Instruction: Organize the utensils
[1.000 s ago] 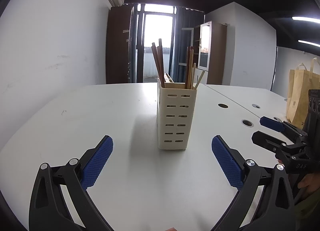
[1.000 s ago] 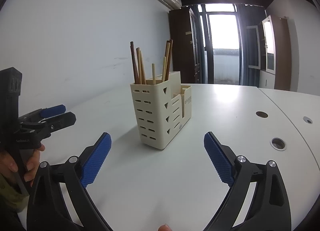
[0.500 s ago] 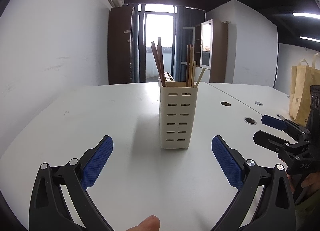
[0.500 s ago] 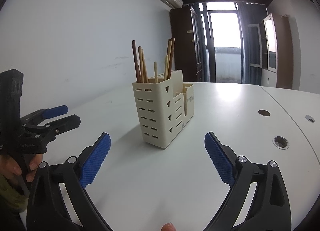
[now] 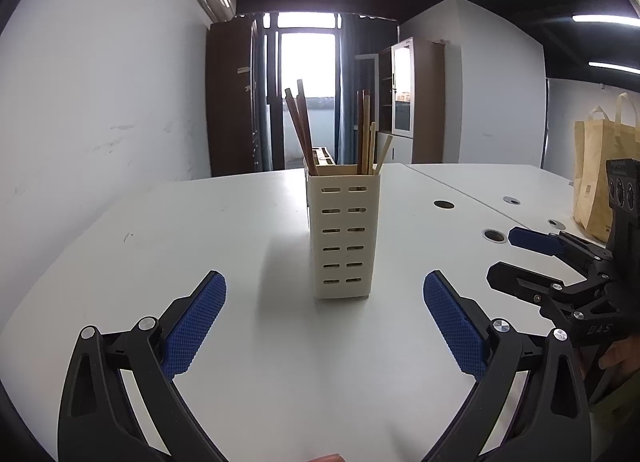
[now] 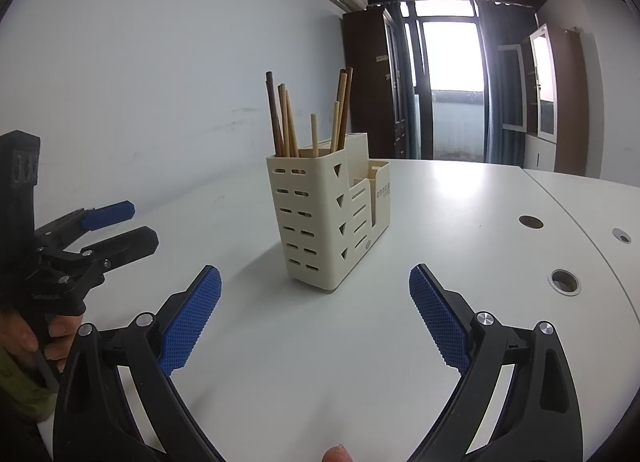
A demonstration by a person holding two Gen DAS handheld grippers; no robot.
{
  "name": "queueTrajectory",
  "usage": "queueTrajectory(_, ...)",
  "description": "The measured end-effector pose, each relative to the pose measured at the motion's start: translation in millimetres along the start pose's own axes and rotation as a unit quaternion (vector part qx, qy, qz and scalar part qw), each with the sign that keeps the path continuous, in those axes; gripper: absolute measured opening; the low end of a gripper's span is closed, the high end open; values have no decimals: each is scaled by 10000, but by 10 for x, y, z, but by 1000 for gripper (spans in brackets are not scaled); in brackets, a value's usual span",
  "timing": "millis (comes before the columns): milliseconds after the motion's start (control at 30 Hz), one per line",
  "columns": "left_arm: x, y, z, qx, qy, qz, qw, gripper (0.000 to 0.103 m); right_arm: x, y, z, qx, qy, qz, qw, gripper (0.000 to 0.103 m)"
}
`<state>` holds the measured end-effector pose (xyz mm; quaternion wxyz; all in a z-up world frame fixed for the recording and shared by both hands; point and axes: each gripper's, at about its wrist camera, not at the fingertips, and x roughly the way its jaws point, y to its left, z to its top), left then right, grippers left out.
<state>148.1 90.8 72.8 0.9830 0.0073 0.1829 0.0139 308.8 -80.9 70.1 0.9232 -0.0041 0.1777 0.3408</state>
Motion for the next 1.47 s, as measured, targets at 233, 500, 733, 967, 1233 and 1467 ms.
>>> queueTrajectory(233, -13, -17, -8, 12, -53, 32, 10000, 97, 14, 13, -20, 13, 57, 63, 10000, 96)
queueTrajectory(500, -11, -12, 5, 6, -42, -1, 10000, 97, 5, 19, -24, 2, 50, 70, 10000, 96)
queueTrajectory(733, -2, 5, 1, -7, -3, 58, 10000, 97, 5, 27, -23, -27, 41, 69, 10000, 96)
queueTrajectory(967, 2, -23, -5, 54, 9, 14, 10000, 97, 10, 41, -21, -34, 51, 70, 10000, 96)
queueTrajectory(1233, 1, -17, 4, 21, 46, -45, 10000, 97, 5, 48, -19, -35, 49, 61, 10000, 96)
queueTrajectory(1467, 5, -31, -3, 24, 62, -95, 9999, 97, 17, 54, -19, -53, 71, 71, 9999, 96)
